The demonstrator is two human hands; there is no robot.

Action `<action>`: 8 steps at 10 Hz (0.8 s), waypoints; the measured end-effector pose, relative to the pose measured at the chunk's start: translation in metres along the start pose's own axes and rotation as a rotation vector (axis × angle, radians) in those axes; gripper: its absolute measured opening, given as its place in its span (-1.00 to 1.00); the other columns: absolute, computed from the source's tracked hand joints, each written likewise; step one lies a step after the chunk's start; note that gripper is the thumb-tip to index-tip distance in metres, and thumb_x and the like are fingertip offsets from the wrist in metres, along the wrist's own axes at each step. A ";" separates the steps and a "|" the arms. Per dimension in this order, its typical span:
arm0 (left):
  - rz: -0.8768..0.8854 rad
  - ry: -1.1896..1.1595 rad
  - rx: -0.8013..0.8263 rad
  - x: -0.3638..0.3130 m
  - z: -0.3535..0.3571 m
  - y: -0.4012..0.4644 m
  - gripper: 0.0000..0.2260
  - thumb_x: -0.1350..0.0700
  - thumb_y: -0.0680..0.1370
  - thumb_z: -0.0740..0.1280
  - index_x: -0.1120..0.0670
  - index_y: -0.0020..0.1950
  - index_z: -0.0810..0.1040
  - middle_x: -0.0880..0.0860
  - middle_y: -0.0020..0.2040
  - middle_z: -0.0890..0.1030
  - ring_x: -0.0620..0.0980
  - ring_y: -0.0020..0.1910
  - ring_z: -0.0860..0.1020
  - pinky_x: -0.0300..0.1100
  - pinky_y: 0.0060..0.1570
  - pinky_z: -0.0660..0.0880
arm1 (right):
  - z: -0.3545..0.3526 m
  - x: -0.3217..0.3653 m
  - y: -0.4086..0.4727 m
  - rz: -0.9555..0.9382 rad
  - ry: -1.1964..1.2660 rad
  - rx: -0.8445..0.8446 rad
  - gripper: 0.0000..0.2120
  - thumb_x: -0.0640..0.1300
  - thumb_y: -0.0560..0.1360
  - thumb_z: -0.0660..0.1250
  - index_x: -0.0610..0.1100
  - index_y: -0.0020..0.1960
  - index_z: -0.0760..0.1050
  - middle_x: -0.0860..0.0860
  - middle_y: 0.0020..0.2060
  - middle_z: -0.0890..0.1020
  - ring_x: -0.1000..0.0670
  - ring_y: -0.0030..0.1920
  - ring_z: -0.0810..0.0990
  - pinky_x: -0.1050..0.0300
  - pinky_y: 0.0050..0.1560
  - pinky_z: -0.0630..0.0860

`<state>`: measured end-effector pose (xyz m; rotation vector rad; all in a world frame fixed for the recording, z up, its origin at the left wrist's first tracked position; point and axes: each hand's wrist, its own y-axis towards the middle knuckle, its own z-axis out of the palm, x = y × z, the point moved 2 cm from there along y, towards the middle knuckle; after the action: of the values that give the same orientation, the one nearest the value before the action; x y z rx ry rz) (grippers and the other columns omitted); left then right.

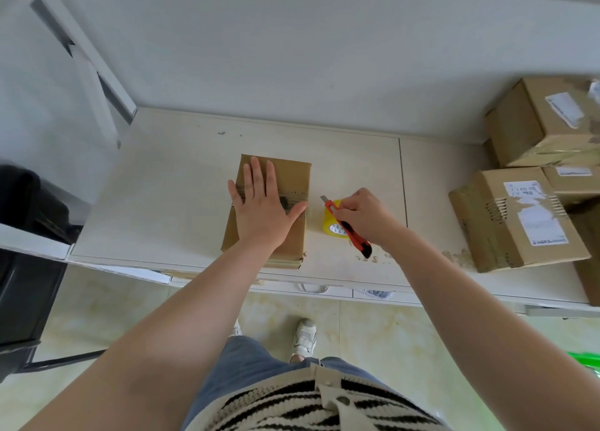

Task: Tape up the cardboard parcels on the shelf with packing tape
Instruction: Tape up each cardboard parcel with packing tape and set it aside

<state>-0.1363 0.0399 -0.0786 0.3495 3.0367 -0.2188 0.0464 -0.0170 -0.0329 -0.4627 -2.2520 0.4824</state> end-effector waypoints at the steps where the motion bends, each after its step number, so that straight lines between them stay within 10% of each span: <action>1: -0.002 -0.002 0.003 0.000 0.000 0.000 -0.10 -0.46 0.51 -0.11 0.11 0.60 -0.29 0.18 0.60 -0.26 0.14 0.59 -0.24 0.23 0.51 -0.23 | 0.001 -0.001 0.000 0.015 -0.034 0.005 -0.71 -0.10 0.58 0.29 -0.33 -0.09 0.60 -0.04 -0.02 0.34 -0.02 -0.16 0.43 0.07 -0.10 0.49; 5: -0.001 -0.006 0.000 0.000 -0.001 -0.001 -0.10 -0.46 0.51 -0.10 0.11 0.60 -0.29 0.17 0.60 -0.27 0.13 0.59 -0.25 0.23 0.50 -0.26 | 0.005 0.000 0.004 0.027 -0.083 0.003 -0.70 -0.10 0.59 0.27 -0.31 -0.15 0.57 -0.05 -0.01 0.32 -0.05 -0.14 0.44 0.03 -0.07 0.49; 8: 0.003 -0.007 0.012 0.000 0.000 0.001 -0.10 -0.46 0.51 -0.12 0.13 0.60 -0.29 0.19 0.60 -0.27 0.15 0.59 -0.25 0.24 0.50 -0.24 | -0.020 -0.050 0.000 0.234 0.688 -0.397 -0.79 -0.13 0.62 0.25 -0.16 -0.14 0.56 -0.05 -0.28 0.52 -0.03 -0.24 0.45 0.11 -0.17 0.43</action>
<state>-0.1359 0.0404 -0.0786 0.3531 3.0291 -0.2369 0.0927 -0.0361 -0.0511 -0.9415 -1.6200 -0.0328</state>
